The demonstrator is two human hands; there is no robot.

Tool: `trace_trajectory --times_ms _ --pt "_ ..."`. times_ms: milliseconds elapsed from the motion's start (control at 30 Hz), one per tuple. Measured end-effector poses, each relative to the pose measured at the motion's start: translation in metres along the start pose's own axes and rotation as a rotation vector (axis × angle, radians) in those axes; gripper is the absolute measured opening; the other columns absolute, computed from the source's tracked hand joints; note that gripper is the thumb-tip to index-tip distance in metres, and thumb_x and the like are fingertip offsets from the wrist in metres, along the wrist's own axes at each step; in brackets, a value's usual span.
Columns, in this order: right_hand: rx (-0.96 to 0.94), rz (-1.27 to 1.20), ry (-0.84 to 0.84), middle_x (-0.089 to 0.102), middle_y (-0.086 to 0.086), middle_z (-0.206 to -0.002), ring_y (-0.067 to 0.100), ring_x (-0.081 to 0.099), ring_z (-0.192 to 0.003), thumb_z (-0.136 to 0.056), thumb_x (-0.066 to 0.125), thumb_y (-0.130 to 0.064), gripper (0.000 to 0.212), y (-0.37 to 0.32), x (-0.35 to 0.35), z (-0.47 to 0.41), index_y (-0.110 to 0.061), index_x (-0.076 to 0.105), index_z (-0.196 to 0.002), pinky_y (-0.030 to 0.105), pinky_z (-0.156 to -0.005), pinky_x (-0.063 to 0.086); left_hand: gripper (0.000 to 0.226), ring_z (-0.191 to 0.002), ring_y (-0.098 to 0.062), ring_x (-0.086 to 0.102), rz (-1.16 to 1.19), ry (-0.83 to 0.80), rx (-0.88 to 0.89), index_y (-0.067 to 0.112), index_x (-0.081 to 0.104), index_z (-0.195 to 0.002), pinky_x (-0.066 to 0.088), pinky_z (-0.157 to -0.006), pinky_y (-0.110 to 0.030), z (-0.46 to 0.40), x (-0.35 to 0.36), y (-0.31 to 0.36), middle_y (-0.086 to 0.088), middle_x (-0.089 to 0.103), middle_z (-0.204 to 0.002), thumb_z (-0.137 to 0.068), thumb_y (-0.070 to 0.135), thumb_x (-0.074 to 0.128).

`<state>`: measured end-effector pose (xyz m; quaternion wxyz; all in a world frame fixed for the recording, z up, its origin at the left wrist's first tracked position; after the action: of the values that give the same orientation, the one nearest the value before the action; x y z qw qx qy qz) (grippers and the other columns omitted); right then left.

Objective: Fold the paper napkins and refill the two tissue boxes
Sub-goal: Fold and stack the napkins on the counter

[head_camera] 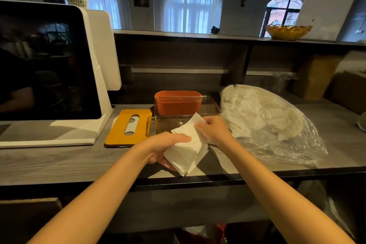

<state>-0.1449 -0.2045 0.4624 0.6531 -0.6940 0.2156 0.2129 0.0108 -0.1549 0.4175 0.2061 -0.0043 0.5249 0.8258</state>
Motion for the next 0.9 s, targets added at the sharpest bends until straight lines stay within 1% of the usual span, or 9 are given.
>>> trace_trajectory --times_ms 67,167,267,333,400,600,667,767,900 --pt "-0.032 -0.044 -0.045 0.065 -0.001 -0.108 0.016 0.061 -0.097 -0.095 0.064 -0.025 0.022 -0.001 0.000 0.002 -0.017 0.067 -0.115 0.029 -0.079 0.052 0.054 -0.106 -0.022 0.065 -0.100 0.052 0.114 0.025 0.049 -0.134 0.062 -0.079 -0.040 -0.004 -0.006 0.008 -0.004 0.064 -0.117 -0.088 0.040 0.073" --pt "-0.133 -0.184 -0.103 0.057 -0.003 -0.127 0.013 0.058 -0.109 -0.090 0.072 -0.028 0.046 -0.005 -0.014 0.008 -0.026 0.054 -0.131 0.025 -0.081 0.053 0.043 -0.104 -0.010 0.067 -0.236 0.069 0.414 0.033 0.058 -0.127 0.059 -0.091 -0.037 0.004 -0.014 0.031 0.009 0.069 -0.112 -0.088 0.026 0.074" --pt "-0.298 -0.196 -0.255 0.050 -0.011 -0.138 0.011 0.054 -0.122 -0.080 0.079 -0.038 0.073 -0.009 -0.023 0.018 -0.035 0.043 -0.144 0.029 -0.096 0.052 0.058 -0.105 0.007 0.059 -0.447 0.058 0.607 0.050 0.048 -0.124 0.054 -0.078 -0.015 0.024 -0.018 0.050 0.023 0.060 -0.115 -0.082 0.024 0.080" --pt "-0.349 -0.180 -0.401 0.044 -0.014 -0.143 0.008 0.051 -0.125 -0.076 0.078 -0.038 0.086 -0.008 -0.017 0.026 -0.039 0.032 -0.149 0.025 -0.096 0.053 0.068 -0.110 0.006 0.055 -0.645 0.073 0.660 0.054 0.040 -0.127 0.052 -0.082 -0.014 0.028 -0.019 0.056 0.026 0.053 -0.122 -0.080 0.028 0.082" --pt "-0.376 -0.110 -0.476 0.040 -0.014 -0.145 0.005 0.048 -0.127 -0.076 0.078 -0.037 0.092 -0.003 -0.008 0.032 -0.040 0.025 -0.152 0.023 -0.098 0.051 0.073 -0.116 0.001 0.052 -0.783 0.071 0.699 0.050 0.038 -0.134 0.050 -0.091 -0.021 0.028 -0.016 0.059 0.021 0.053 -0.127 -0.079 0.032 0.082" --pt "-0.427 0.135 -0.429 0.025 -0.018 -0.153 0.000 0.027 -0.138 -0.079 0.082 -0.038 0.081 0.023 0.009 0.031 -0.041 0.031 -0.141 0.023 -0.115 0.029 0.074 -0.122 0.000 0.046 -0.898 -0.003 0.656 0.049 0.040 -0.136 0.046 -0.102 -0.028 0.021 -0.008 0.043 0.029 0.047 -0.124 -0.079 0.028 0.081" --pt "-0.385 0.053 -0.439 0.034 -0.018 -0.146 -0.002 0.039 -0.130 -0.079 0.083 -0.032 0.087 0.029 0.012 0.031 -0.040 0.026 -0.145 0.017 -0.110 0.037 0.073 -0.124 0.000 0.045 -0.875 -0.033 0.646 0.047 0.041 -0.137 0.044 -0.104 -0.026 0.019 -0.006 0.039 0.032 0.045 -0.122 -0.080 0.026 0.082" --pt "-0.362 0.007 -0.428 0.040 -0.025 -0.134 -0.005 0.045 -0.121 -0.081 0.081 -0.028 0.088 0.029 0.013 0.032 -0.039 0.025 -0.147 0.005 -0.093 0.042 0.075 -0.125 0.001 0.043 -0.849 -0.024 0.655 0.042 0.041 -0.140 0.041 -0.105 -0.023 0.017 -0.008 0.037 0.028 0.044 -0.127 -0.080 0.025 0.083" --pt "-0.352 -0.064 -0.365 0.049 -0.019 -0.127 0.002 0.053 -0.116 -0.084 0.080 -0.023 0.069 0.027 0.010 0.034 -0.033 0.039 -0.139 0.013 -0.090 0.050 0.079 -0.129 -0.002 0.041 -0.682 0.105 0.658 0.049 0.035 -0.139 0.042 -0.105 -0.024 0.012 -0.022 0.031 0.023 0.039 -0.139 -0.079 0.032 0.084"
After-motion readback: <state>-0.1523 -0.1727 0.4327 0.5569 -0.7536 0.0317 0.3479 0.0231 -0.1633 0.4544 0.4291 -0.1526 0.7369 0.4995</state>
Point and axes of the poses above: each hand's wrist, its own z-axis away from the middle knuckle, its own x-axis out of the palm, y = z × x, the point moved 8 cm from there along -z, towards the middle knuckle
